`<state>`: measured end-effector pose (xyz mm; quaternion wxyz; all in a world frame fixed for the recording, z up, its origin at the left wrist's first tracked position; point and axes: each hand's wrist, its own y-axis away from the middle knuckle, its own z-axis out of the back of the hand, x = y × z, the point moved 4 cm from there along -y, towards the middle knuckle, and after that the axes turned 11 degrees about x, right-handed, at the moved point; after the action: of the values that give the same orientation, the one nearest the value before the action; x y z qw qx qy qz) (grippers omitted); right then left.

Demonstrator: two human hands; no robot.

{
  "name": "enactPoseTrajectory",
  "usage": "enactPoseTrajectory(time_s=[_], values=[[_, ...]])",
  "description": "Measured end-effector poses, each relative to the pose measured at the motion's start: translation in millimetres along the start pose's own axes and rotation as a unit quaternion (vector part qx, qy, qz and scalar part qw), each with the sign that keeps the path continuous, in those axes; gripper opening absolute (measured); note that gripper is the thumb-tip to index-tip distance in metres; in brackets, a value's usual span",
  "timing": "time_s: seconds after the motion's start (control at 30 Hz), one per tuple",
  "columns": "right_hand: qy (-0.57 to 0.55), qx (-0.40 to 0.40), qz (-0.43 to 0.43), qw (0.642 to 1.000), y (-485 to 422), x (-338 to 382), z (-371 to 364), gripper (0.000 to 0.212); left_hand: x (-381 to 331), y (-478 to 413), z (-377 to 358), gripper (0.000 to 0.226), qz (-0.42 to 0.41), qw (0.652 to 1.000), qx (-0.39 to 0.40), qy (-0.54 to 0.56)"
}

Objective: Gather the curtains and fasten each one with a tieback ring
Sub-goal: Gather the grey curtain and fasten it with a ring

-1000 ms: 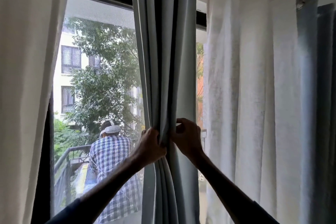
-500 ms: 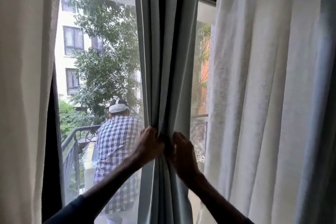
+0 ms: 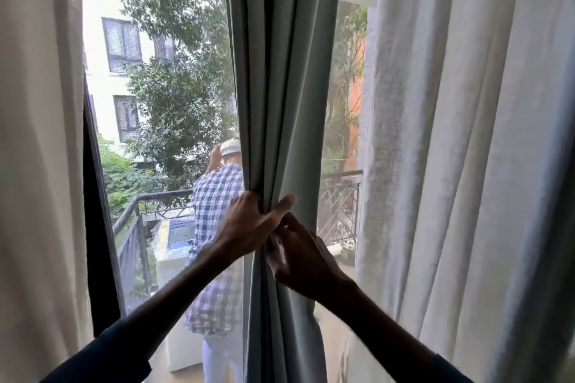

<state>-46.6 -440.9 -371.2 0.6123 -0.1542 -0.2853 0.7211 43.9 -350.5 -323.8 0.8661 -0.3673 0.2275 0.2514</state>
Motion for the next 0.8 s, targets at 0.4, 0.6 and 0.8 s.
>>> enactPoseTrajectory(time_s=[0.4, 0.6, 0.8], values=[[-0.357, -0.010, -0.226, 0.906, 6.3, -112.0, 40.5, 0.067, 21.1, 11.2, -2.9, 0.049, -0.029, 0.995, -0.020, -0.093], [-0.231, -0.174, -0.166, 0.943, 35.8, -80.7, 21.3, 0.011, 26.2, 23.6, -11.9, 0.052, -0.043, 0.994, -0.024, -0.102], [-0.187, -0.125, -0.157, 0.962, 76.9, -53.3, -35.1, 0.014, 55.0, 45.8, -40.8, 0.041, -0.007, 0.994, 0.035, -0.102]])
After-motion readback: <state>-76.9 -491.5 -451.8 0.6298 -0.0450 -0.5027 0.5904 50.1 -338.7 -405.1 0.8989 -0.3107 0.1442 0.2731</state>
